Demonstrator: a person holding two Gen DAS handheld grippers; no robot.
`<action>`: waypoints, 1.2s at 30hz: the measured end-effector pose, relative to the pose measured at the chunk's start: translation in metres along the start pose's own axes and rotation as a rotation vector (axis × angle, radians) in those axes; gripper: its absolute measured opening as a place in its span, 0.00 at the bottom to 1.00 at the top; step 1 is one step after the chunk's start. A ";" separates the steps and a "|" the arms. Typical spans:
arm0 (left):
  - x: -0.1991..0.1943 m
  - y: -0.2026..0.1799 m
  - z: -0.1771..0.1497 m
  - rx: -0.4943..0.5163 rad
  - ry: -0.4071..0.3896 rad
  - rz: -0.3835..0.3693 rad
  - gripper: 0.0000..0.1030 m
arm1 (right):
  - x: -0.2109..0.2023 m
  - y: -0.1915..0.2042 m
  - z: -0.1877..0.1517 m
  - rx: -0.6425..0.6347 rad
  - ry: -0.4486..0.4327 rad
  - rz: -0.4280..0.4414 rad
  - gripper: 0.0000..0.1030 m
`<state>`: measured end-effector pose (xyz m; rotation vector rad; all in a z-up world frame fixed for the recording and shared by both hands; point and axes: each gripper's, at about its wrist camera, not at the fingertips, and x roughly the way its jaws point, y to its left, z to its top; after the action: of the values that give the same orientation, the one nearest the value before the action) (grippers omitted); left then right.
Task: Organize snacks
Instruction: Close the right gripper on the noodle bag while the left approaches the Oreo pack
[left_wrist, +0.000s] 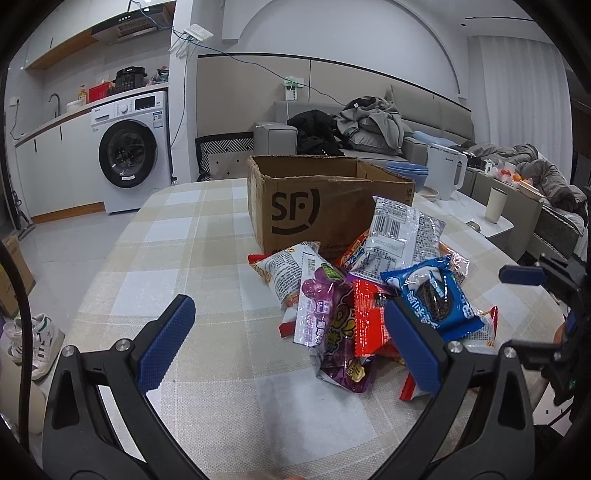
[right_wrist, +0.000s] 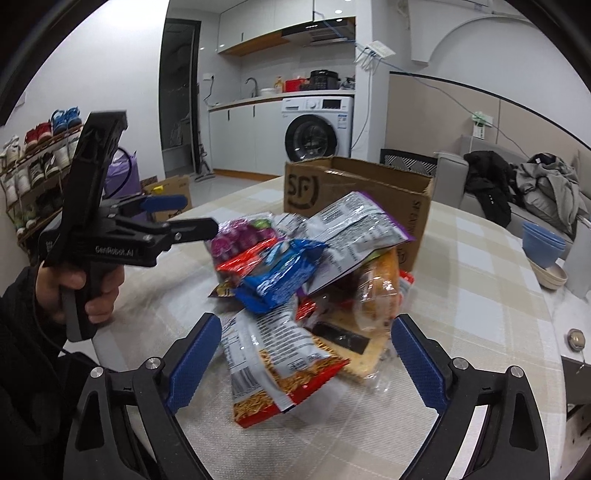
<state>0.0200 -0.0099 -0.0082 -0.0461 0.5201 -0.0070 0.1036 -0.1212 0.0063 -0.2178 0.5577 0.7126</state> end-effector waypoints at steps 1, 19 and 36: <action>0.001 0.000 0.000 -0.003 0.005 -0.006 0.99 | 0.002 0.004 -0.001 -0.009 0.009 0.009 0.91; 0.011 -0.005 -0.002 0.007 0.055 -0.032 0.99 | 0.033 0.023 -0.003 -0.138 0.128 -0.007 0.79; 0.011 -0.019 0.000 0.013 0.076 -0.083 0.99 | 0.030 0.024 -0.006 -0.148 0.094 0.045 0.50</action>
<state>0.0300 -0.0292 -0.0129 -0.0552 0.5933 -0.0936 0.1041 -0.0887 -0.0154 -0.3792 0.6012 0.7908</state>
